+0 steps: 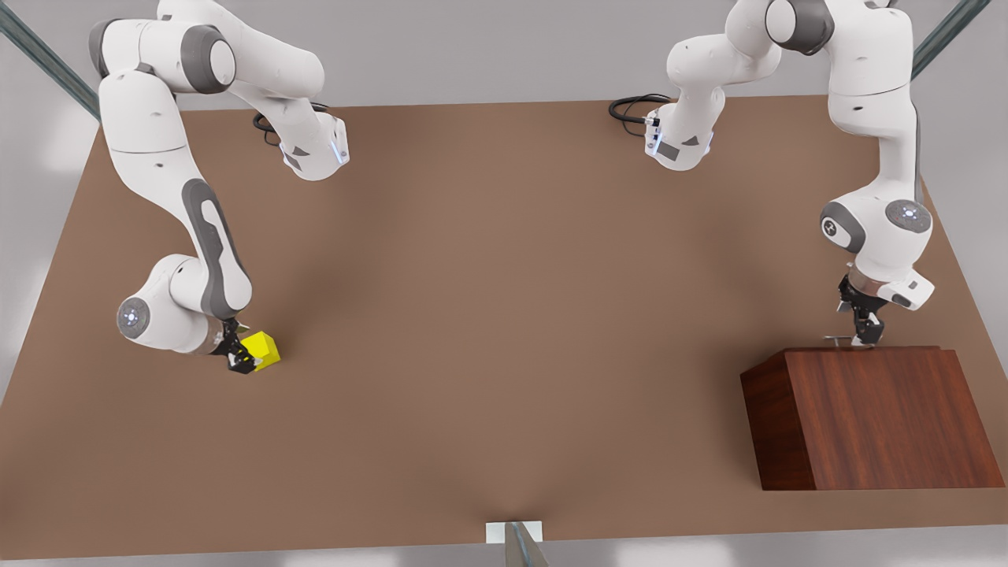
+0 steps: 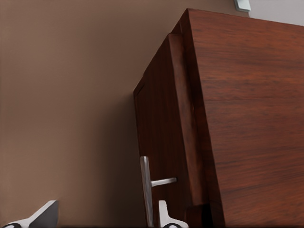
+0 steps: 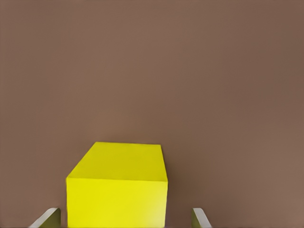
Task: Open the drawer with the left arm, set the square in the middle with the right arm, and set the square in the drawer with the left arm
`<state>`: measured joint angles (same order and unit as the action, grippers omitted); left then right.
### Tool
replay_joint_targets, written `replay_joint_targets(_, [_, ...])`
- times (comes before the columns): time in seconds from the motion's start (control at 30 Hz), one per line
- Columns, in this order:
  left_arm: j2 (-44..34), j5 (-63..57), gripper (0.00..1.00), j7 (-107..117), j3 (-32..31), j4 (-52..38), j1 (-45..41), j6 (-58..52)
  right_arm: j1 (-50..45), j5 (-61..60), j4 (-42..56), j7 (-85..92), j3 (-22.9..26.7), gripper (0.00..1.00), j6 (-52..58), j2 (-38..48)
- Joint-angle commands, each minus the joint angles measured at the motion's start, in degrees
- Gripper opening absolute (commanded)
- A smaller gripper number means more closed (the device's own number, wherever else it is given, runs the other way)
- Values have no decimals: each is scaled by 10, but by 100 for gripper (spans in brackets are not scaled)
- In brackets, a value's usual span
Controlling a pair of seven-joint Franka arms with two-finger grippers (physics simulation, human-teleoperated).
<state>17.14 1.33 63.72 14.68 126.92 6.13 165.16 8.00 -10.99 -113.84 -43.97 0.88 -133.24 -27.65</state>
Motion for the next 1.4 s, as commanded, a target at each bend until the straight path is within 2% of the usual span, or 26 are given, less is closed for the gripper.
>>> replay_joint_targets(0.0, [-1, 0, 100, 0, 0, 0, -1, -1, 0, 0, 0, -1, 0, 100, 0, 0])
replay_joint_targets(0.43, [-36, -4, 100, -4, 3, 4, 0, -79, -3, -30, -39, 28, -4, 100, -67, -5])
replay_joint_targets(0.5, [-38, -4, 100, -4, 4, 5, 1, -88, -11, -30, -38, 24, -4, 95, -65, -5])
replay_joint_targets(0.57, [-38, -5, 100, -4, 4, 5, 1, -92, -11, -30, -38, 24, -4, 74, -65, -7])
replay_joint_targets(0.6, [-40, -4, 100, -4, 4, 5, 1, -97, -11, -29, -38, 21, -4, 60, -65, -7])
replay_joint_targets(0.63, [-43, -5, 100, -4, 4, 5, 1, -109, -11, -29, -35, 20, -4, 56, -66, -8])
replay_joint_targets(0.83, [-58, -6, 100, -4, 5, 6, 1, -149, -10, -27, -30, 23, -3, 54, -68, -17])
replay_joint_targets(0.9, [-58, -7, 100, -3, 5, 11, 1, -150, -10, -27, -29, 23, -4, 51, -69, -16])
replay_joint_targets(0.93, [-58, -6, 100, -3, 5, 13, 2, -154, -10, -27, -27, 22, -4, 45, -69, -16])
replay_joint_targets(1.03, [-70, -7, 100, -4, 7, 13, 1, -171, -11, -27, -24, 20, -4, 43, -67, -8])
replay_joint_targets(1.13, [-73, -13, 100, -4, 16, 13, 1, -174, -67, -25, -16, -25, 0, 43, -49, 26])
replay_joint_targets(1.2, [-76, -18, 100, -4, 19, 13, 2, -182, -117, -24, 16, -105, -2, 43, 1, 35])
replay_joint_targets(1.27, [-82, -19, 100, -4, 21, 14, 2, -199, -192, -22, 72, -219, -2, 43, 57, 34])
replay_joint_targets(1.37, [-83, -19, 100, -3, 20, 14, 2, -213, -313, -14, 136, -372, -3, 43, 56, 15])
